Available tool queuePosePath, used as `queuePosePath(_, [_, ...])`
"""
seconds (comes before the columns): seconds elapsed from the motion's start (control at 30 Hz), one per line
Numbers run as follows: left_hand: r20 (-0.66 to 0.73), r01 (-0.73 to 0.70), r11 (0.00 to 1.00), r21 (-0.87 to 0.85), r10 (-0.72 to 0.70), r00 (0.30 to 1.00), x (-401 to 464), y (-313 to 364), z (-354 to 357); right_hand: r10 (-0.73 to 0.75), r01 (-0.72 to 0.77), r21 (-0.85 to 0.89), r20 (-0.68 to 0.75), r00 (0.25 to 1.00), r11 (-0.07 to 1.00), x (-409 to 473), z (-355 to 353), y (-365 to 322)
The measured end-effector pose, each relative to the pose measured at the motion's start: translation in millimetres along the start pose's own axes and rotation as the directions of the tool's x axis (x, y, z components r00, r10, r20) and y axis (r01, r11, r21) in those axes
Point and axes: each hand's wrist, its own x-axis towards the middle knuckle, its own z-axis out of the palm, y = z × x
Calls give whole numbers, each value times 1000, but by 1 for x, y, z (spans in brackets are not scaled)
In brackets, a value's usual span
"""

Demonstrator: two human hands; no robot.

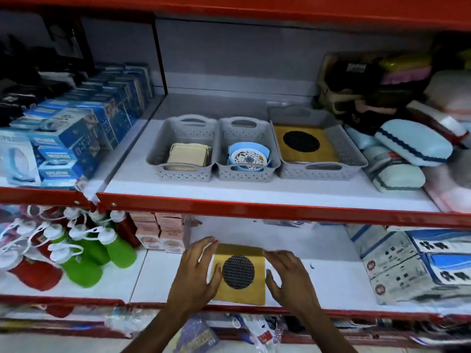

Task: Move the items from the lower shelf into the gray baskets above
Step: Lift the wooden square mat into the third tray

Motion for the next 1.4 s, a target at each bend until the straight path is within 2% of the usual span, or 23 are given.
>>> queuePosePath(0.07, [157, 226, 972, -69, -214, 964, -7, -9, 23, 314, -336, 99, 184, 931, 937, -6, 23, 6])
queuePosePath(0.13, [293, 412, 907, -84, -372, 880, -9, -18, 43, 454, -521, 159, 324, 830, 838, -6, 40, 10])
queuePosePath(0.23, [436, 561, 828, -22, -497, 751, -4, -23, 63, 501, -593, 140, 405, 765, 793, 0, 48, 2])
queuePosePath(0.3, [480, 604, 797, 19, -537, 694, -2, -22, 71, 526, -630, 117, 446, 724, 768, 3, 53, -2])
queuePosePath(0.47, [420, 643, 765, 21, -591, 689, -3, -29, 85, 601, -717, 158, 440, 667, 679, 8, 63, 4])
queuePosePath(0.6, [324, 711, 697, -96, -653, 684, -4, -28, 80, 661, -789, 366, 431, 614, 494, -2, 69, 16])
queuePosePath(0.73, [277, 727, 645, -236, -673, 686, -6, -31, 65, 640, -752, 540, 435, 634, 378, -11, 70, 29])
queuePosePath(0.93, [173, 640, 631, -439, -639, 749, -15, -15, 20, 504, -590, 678, 357, 786, 439, -9, 16, 4])
queuePosePath(1.07, [76, 531, 601, -597, -617, 783, -7, 7, -17, 495, -453, 763, 202, 845, 461, 0, -38, -20])
queuePosePath(1.2, [-21, 365, 511, -778, -601, 799, 18, 40, -64, 479, -286, 873, 70, 875, 395, 16, -97, -43])
queuePosePath(1.3, [-118, 224, 507, -832, -557, 822, 42, 63, -96, 472, -163, 928, -15, 882, 334, 31, -132, -59])
queuePosePath(1.4, [-164, 143, 468, -872, -555, 815, 64, 79, -117, 476, -75, 955, -75, 876, 288, 45, -156, -69])
